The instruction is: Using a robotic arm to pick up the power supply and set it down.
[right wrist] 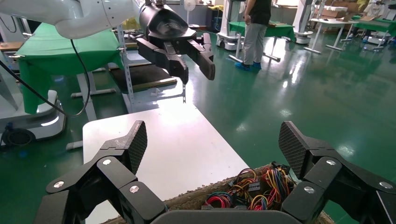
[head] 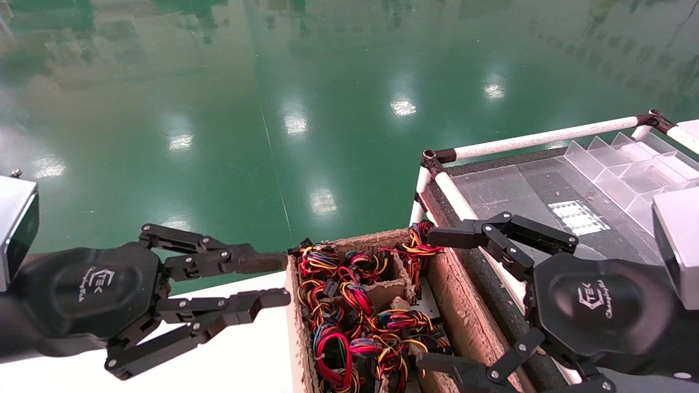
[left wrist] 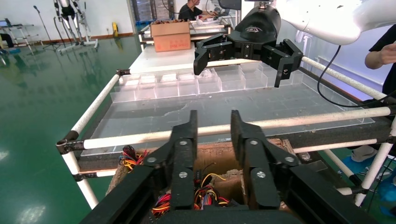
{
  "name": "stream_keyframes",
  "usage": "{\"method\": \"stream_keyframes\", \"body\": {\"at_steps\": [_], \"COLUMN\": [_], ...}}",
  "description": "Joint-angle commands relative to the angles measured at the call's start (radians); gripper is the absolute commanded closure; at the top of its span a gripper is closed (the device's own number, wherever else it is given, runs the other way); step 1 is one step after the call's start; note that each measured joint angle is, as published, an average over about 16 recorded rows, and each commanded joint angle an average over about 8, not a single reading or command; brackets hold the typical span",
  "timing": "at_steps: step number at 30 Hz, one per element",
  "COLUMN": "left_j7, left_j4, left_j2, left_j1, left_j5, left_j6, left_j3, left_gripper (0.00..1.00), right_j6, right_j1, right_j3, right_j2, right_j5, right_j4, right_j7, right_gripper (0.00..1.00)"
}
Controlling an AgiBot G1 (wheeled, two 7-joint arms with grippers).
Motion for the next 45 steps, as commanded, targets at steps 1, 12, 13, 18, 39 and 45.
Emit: {"method": "stream_keyframes", "body": {"at_steps": [1, 12, 13, 18, 39, 45], "left_j7": [0.0, 0.0, 0.0, 0.0, 0.0, 0.0], "left_j4": [0.0, 0.0, 0.0, 0.0, 0.0, 0.0], "left_j2": [0.0, 0.0, 0.0, 0.0, 0.0, 0.0], "left_j1": [0.0, 0.0, 0.0, 0.0, 0.0, 0.0], "left_j5": [0.0, 0.0, 0.0, 0.0, 0.0, 0.0], "left_j6": [0.0, 0.0, 0.0, 0.0, 0.0, 0.0], "left_j3": [0.0, 0.0, 0.0, 0.0, 0.0, 0.0], "left_gripper": [1.0, 0.46, 0.34, 0.0, 0.0, 0.0], "right_j6": [0.0, 0.0, 0.0, 0.0, 0.046, 0.089], "right_j1": [0.0, 0.0, 0.0, 0.0, -0.024, 0.012], "right_j3": [0.0, 0.0, 0.0, 0.0, -0.005, -0.045], "right_j2": [0.0, 0.0, 0.0, 0.0, 0.018, 0.001], "right_j5": [0.0, 0.0, 0.0, 0.0, -0.061, -0.17], "right_j4": [0.0, 0.0, 0.0, 0.0, -0.021, -0.042], "right_j7": [0.0, 0.0, 0.0, 0.0, -0.024, -0.016], "right_gripper": [0.0, 0.0, 0.0, 0.0, 0.0, 0.0]}}
